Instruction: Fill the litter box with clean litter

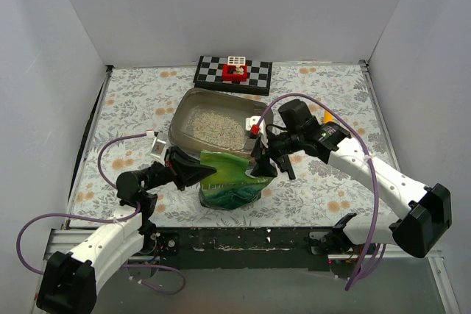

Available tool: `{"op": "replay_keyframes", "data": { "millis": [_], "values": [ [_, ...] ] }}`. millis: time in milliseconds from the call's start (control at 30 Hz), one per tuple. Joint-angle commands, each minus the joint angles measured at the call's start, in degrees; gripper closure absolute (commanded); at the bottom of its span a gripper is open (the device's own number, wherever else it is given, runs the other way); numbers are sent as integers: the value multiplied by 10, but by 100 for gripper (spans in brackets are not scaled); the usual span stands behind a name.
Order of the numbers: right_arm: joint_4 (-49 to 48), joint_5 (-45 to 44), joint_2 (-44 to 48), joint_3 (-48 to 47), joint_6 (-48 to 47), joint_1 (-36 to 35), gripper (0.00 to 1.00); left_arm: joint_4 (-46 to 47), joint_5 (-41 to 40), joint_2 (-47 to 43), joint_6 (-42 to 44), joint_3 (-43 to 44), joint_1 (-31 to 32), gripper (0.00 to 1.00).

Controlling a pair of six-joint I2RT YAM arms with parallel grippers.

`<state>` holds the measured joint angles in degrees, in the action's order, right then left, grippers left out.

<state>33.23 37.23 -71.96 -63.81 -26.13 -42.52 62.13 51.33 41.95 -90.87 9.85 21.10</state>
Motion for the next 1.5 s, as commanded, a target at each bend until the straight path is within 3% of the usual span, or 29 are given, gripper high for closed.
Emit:
{"op": "replay_keyframes", "data": {
  "millis": [0, 233, 333, 400, 500, 700, 933, 1333, 1467],
  "values": [
    [49, 62, -4, -6, -37, -5, 27, 62, -18, -6, 0, 11, -2, 100],
    [107, 77, -28, -36, -54, -26, 30, 54, -6, -3, 6, 14, -2, 100],
    [115, 79, -28, -38, -56, -34, 37, 50, -6, -3, 10, 15, -2, 100],
    [119, 84, -29, -36, -55, -34, 52, 48, -4, -2, 12, 15, -2, 100],
    [121, 96, -34, -37, -56, -34, 98, 47, -4, 1, 14, 15, -2, 100],
    [98, 62, -18, -42, -41, -34, 99, 41, -6, 1, 17, 17, -2, 100],
    [-54, -196, 31, -45, 74, -34, 99, 43, 23, 15, 15, 50, -2, 100],
    [-156, -491, 102, 23, 136, -48, 99, 143, 147, 129, -11, 125, -2, 100],
    [-153, -504, 137, 51, 143, -50, 99, 214, 195, 189, -65, 148, -2, 100]
  ]
}}
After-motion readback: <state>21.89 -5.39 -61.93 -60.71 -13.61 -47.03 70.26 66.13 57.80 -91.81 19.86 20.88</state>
